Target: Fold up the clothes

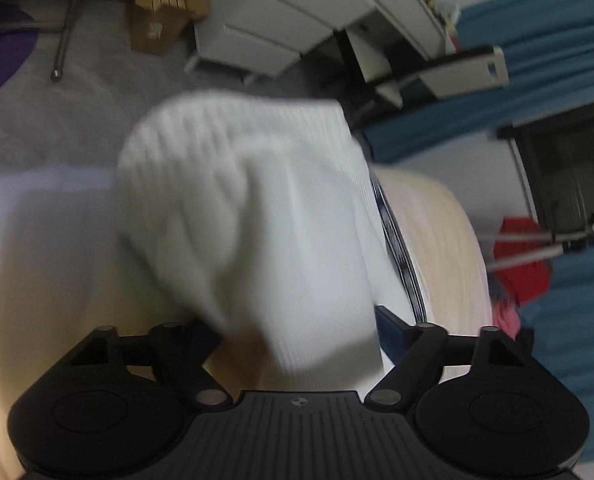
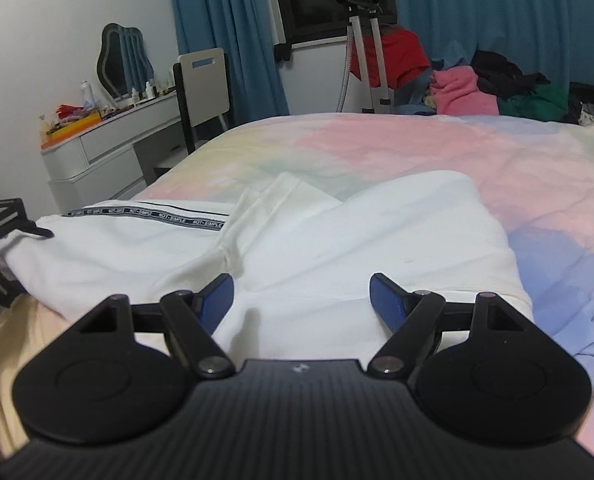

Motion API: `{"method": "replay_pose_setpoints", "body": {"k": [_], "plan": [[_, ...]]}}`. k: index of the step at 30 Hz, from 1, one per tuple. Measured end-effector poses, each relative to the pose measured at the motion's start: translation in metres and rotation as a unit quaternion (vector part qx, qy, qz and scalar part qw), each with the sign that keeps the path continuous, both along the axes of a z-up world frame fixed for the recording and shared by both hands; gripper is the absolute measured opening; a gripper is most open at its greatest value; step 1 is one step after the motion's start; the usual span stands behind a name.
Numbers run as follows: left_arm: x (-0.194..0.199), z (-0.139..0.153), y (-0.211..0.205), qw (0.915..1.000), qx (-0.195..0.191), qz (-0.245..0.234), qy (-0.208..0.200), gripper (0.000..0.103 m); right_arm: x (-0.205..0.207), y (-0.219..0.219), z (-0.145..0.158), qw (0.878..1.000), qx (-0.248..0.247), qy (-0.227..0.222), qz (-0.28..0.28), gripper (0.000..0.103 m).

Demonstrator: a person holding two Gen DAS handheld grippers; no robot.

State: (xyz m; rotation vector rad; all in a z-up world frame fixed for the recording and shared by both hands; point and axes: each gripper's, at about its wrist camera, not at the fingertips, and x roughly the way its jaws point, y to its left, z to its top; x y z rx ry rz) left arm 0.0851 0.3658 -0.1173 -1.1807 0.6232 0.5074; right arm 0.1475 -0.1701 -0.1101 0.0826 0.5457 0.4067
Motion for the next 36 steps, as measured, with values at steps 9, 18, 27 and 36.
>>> {"method": "replay_pose_setpoints", "body": {"k": [9,18,27,36], "plan": [[0.018,0.028,-0.015,0.9877,0.154,0.01,0.024,0.036,0.008,0.025,-0.034,0.998,-0.07,0.007,-0.002,0.078],[0.025,0.115,-0.108,0.9308,0.365,-0.016,-0.022,0.024,0.012,-0.004,-0.02,1.0,-0.003,-0.001,-0.031,0.077],[0.03,0.192,-0.28,0.8588,0.5,-0.026,-0.109,0.021,0.018,-0.075,0.008,0.99,0.039,0.002,-0.134,0.077],[0.067,0.177,-0.467,0.7965,0.578,-0.068,-0.165,0.017,0.023,-0.144,0.026,0.971,0.097,-0.014,-0.219,0.077]]}}
